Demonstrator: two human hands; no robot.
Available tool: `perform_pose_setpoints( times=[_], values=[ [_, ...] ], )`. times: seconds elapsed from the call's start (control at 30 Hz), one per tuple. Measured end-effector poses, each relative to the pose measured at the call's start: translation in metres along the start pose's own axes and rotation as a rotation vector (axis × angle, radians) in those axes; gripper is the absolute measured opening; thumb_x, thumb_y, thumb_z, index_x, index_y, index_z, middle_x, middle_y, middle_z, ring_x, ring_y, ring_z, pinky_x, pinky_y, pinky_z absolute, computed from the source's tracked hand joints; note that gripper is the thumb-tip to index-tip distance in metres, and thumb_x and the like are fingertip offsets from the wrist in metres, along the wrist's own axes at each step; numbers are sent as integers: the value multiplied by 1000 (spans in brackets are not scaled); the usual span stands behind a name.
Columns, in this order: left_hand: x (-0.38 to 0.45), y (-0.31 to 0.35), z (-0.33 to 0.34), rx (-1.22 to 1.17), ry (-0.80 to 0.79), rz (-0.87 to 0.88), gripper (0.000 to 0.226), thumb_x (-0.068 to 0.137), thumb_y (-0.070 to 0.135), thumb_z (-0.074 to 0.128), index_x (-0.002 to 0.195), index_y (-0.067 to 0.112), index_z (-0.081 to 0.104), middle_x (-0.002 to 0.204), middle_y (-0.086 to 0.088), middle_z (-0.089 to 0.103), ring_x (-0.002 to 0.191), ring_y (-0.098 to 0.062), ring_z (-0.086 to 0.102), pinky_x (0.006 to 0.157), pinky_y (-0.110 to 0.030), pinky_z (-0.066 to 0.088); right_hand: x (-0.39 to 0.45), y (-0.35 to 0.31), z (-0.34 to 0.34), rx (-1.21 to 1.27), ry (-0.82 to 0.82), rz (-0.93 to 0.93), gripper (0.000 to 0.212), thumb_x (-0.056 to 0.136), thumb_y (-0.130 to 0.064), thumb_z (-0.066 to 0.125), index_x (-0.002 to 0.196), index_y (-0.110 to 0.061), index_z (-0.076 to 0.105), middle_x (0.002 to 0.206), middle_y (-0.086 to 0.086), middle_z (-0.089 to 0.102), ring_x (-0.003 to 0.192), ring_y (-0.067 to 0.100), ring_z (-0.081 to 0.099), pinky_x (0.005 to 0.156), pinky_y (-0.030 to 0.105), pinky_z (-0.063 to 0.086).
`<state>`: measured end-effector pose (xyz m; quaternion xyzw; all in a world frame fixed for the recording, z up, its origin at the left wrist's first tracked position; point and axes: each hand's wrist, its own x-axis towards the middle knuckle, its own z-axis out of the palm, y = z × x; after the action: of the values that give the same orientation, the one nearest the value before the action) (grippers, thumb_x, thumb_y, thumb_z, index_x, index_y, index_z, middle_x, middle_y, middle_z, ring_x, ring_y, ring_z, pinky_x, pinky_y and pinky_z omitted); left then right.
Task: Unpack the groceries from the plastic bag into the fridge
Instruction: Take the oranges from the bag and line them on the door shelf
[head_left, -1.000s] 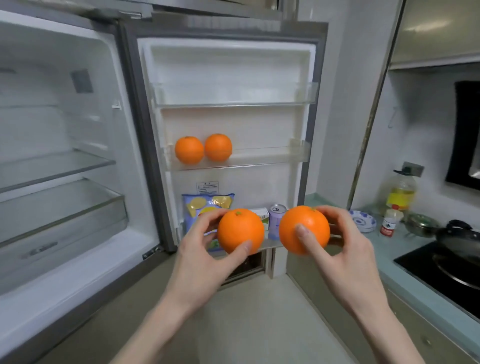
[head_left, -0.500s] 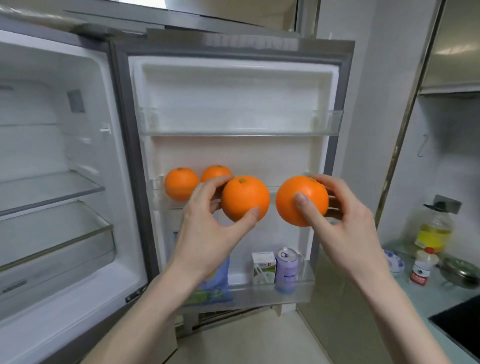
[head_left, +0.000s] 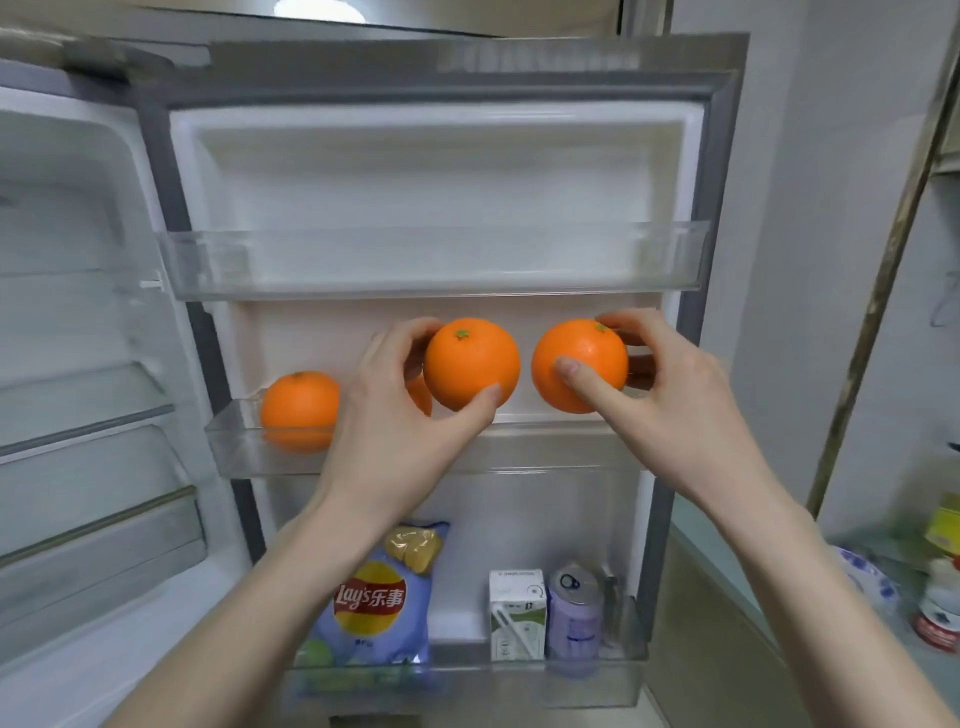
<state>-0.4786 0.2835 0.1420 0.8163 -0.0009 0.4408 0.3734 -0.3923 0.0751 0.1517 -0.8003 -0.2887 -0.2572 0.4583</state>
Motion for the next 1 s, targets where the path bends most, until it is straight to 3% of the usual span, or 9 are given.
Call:
perform_pose_setpoints(
  times=[0.1, 0.27, 0.4, 0.47, 0.57, 0.73, 0.87, 1.0],
  values=[
    [2, -2, 11, 97, -25, 10, 62, 76, 40, 88, 130, 29, 58, 123, 11, 59, 101, 3, 58, 81, -4, 45, 10, 12, 8, -73, -41, -29, 49, 84, -58, 75, 124, -34, 59, 120, -10, 66, 104, 14, 65, 83, 26, 53],
    [11, -5, 23, 296, -82, 29, 66, 78, 46, 84, 133, 25, 54, 125, 6, 57, 109, -13, 60, 82, -21, 44, 22, 25, 13, -166, -71, -29, 53, 83, -62, 72, 124, -29, 61, 118, -4, 67, 104, 19, 65, 91, 42, 56],
    [19, -3, 27, 397, -175, 15, 78, 79, 50, 80, 147, 29, 48, 134, 2, 56, 116, -18, 61, 87, -26, 44, 29, 29, 14, -243, -115, -24, 59, 86, -63, 67, 134, -30, 60, 126, -2, 67, 109, 23, 66, 92, 38, 53],
    [23, -3, 28, 423, -199, 9, 71, 77, 51, 79, 141, 31, 54, 128, 2, 58, 111, -19, 63, 83, -26, 43, 31, 30, 16, -282, -133, -17, 60, 86, -64, 64, 136, -32, 61, 127, -2, 66, 108, 24, 66, 90, 36, 51],
    [29, -1, 29, 456, -254, -42, 67, 75, 52, 79, 135, 30, 57, 125, 4, 61, 105, -17, 62, 80, -26, 42, 30, 29, 16, -314, -151, -3, 63, 78, -74, 56, 130, -37, 62, 120, -7, 66, 102, 23, 67, 89, 44, 56],
    [54, 8, 26, 517, -444, -122, 58, 71, 49, 81, 120, 28, 58, 114, 4, 68, 101, -20, 65, 87, -39, 57, 34, 31, 14, -386, -198, 33, 55, 80, -67, 65, 127, -38, 61, 119, -8, 66, 100, 23, 66, 86, 43, 57],
    [67, 11, 25, 561, -578, -102, 59, 77, 51, 77, 130, 34, 59, 117, 8, 67, 104, -18, 65, 90, -35, 57, 36, 31, 11, -385, -255, 48, 54, 80, -65, 66, 126, -37, 63, 118, -7, 69, 104, 22, 66, 87, 42, 57],
    [68, 10, 25, 550, -536, -92, 47, 81, 51, 73, 122, 29, 69, 109, 7, 72, 99, -16, 67, 88, -33, 57, 39, 31, 8, -373, -312, 63, 58, 77, -65, 65, 127, -37, 63, 118, -7, 72, 107, 22, 67, 91, 45, 58]
  ],
)
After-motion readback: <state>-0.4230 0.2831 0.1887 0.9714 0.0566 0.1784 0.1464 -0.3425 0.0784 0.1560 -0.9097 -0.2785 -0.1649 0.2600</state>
